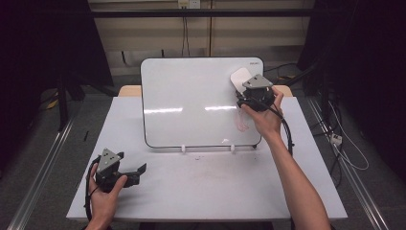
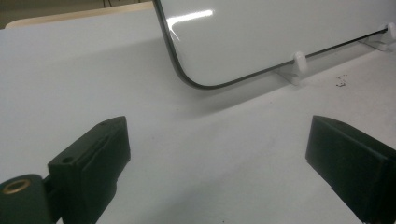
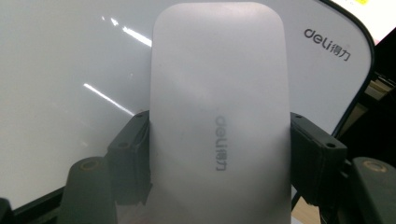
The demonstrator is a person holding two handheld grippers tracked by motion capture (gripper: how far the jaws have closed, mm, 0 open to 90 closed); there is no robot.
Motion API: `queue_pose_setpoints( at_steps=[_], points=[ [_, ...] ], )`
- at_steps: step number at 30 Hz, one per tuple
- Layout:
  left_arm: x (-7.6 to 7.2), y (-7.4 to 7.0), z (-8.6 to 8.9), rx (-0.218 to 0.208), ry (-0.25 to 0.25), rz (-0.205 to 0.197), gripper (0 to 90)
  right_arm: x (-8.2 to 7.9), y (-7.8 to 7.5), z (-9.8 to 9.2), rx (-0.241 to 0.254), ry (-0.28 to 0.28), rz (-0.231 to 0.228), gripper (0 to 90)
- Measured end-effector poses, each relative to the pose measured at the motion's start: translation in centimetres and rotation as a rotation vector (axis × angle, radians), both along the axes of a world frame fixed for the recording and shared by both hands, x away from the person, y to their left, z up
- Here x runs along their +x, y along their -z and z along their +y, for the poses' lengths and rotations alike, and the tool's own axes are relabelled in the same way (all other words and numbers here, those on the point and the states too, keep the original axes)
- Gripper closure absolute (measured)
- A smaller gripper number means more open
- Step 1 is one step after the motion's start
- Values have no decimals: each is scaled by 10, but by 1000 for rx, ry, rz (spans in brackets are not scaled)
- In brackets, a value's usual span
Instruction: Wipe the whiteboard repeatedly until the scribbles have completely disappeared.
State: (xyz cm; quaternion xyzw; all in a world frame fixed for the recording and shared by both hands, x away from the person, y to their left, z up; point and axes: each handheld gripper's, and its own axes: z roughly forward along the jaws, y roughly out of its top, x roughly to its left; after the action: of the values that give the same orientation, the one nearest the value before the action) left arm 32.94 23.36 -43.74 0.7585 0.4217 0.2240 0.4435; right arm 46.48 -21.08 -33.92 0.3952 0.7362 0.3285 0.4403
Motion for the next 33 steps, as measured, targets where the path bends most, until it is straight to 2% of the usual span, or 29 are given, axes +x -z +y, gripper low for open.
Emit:
queue_pose_setpoints(
  at_steps=[11,15,22,33],
  points=[
    [0,0,0,-3,0,-3,64,-13,16,14,-20,-46,2,316],
    [1,0,0,-2,2,-1,64,-13,15,12,-11,-53,8,316],
    [1,0,2,-11,0,-1,65,-8,10,7,-1,-38,9,316],
    [1,0,4,-12,-7,0,65,6,-11,-11,16,30,5,316]
  ],
)
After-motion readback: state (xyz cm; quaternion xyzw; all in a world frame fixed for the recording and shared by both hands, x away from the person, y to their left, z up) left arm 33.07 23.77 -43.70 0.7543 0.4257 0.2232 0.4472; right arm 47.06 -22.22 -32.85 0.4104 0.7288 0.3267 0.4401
